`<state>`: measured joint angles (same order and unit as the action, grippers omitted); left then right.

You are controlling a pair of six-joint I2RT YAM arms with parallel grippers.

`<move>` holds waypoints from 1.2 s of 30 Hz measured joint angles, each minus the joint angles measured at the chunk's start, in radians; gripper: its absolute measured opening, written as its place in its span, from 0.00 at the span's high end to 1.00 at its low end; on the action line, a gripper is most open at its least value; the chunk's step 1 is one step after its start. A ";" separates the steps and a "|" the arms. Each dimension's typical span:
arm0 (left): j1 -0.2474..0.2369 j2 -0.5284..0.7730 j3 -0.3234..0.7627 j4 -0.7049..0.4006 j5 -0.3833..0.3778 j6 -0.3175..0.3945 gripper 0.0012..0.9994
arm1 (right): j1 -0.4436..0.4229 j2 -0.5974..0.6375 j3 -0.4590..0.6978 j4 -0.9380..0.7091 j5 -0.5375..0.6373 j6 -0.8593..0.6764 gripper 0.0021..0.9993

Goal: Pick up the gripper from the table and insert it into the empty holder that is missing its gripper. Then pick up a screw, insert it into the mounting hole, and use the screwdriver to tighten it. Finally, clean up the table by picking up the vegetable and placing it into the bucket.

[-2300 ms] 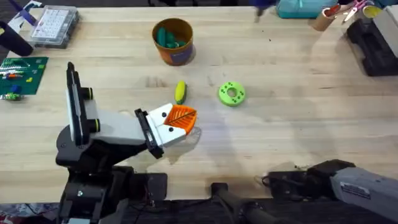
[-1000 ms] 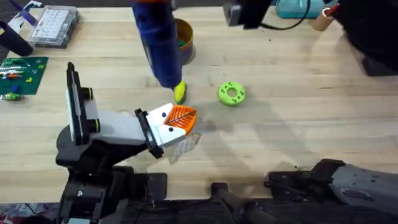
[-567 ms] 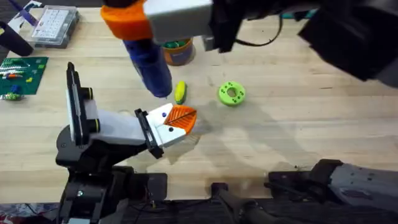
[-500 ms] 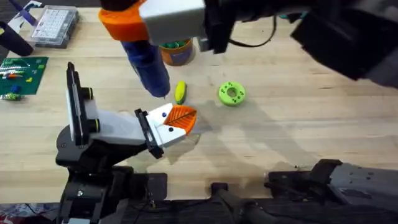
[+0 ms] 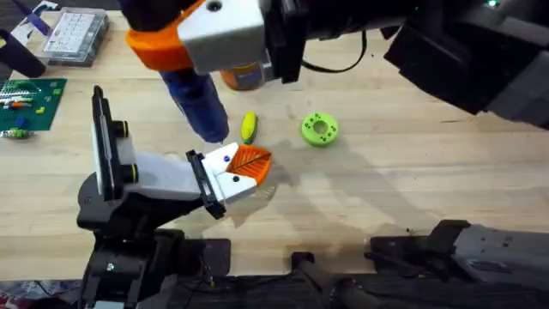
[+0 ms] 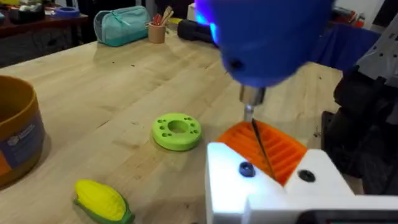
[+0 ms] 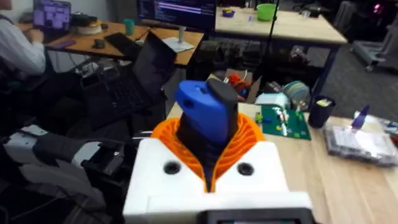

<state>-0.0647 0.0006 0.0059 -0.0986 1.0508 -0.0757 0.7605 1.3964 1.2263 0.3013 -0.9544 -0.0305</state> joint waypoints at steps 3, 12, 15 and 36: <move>0.000 0.000 0.000 0.000 0.000 0.000 0.98 | 0.002 0.000 0.000 -0.018 -0.006 0.000 0.97; 0.000 0.000 0.000 0.000 0.000 0.000 0.98 | 0.002 0.013 0.000 -0.025 -0.025 -0.010 0.97; 0.000 0.000 0.000 0.000 0.000 0.000 0.98 | 0.002 0.024 0.000 -0.026 -0.028 -0.016 0.97; 0.000 0.000 0.000 0.000 0.000 0.000 0.98 | 0.012 0.037 0.000 -0.026 -0.031 -0.017 0.97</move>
<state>-0.0647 0.0006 0.0059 -0.0986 1.0508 -0.0757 0.7723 1.4338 1.2258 0.2752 -0.9859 -0.0473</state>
